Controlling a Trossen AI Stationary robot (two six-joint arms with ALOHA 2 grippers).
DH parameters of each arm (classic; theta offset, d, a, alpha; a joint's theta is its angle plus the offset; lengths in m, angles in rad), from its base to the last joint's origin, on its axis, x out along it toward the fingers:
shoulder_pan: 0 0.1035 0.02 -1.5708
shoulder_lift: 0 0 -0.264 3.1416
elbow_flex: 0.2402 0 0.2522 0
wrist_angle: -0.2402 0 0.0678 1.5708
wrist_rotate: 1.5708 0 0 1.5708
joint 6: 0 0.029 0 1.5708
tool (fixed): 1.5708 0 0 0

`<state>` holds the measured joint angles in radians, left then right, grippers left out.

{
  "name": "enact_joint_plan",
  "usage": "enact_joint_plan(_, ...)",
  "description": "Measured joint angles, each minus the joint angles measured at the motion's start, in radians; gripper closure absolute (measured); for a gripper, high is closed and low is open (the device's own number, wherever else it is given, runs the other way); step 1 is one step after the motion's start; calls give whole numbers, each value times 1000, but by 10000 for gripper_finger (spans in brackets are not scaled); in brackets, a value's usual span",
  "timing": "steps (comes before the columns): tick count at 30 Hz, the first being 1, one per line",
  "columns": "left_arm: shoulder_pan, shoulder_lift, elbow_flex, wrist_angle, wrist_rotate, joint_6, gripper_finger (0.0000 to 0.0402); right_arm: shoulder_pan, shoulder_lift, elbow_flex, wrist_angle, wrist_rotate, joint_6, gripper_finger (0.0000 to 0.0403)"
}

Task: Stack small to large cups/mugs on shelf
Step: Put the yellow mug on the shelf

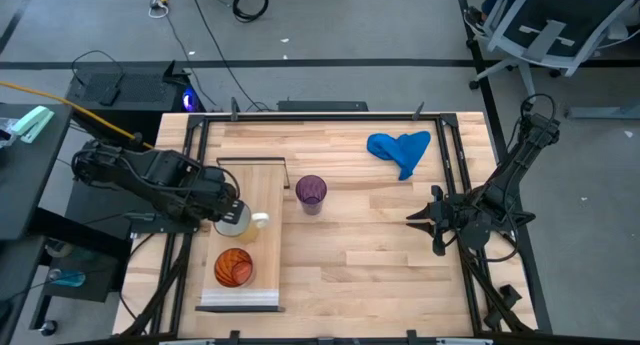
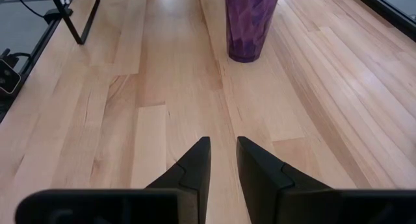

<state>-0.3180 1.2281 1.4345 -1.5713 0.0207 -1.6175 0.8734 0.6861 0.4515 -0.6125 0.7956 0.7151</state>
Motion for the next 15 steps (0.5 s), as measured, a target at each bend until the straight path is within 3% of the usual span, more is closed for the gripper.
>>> enact_joint_plan(6, -1, -27, -2, -6, 4, -40, 301, 0, 0, 0, -1, 0, 17, 320)
enact_joint_plan(15, -1, -32, -2, -2, -1, -43, 286, 0, 0, 0, -3, 0, 19, 320)
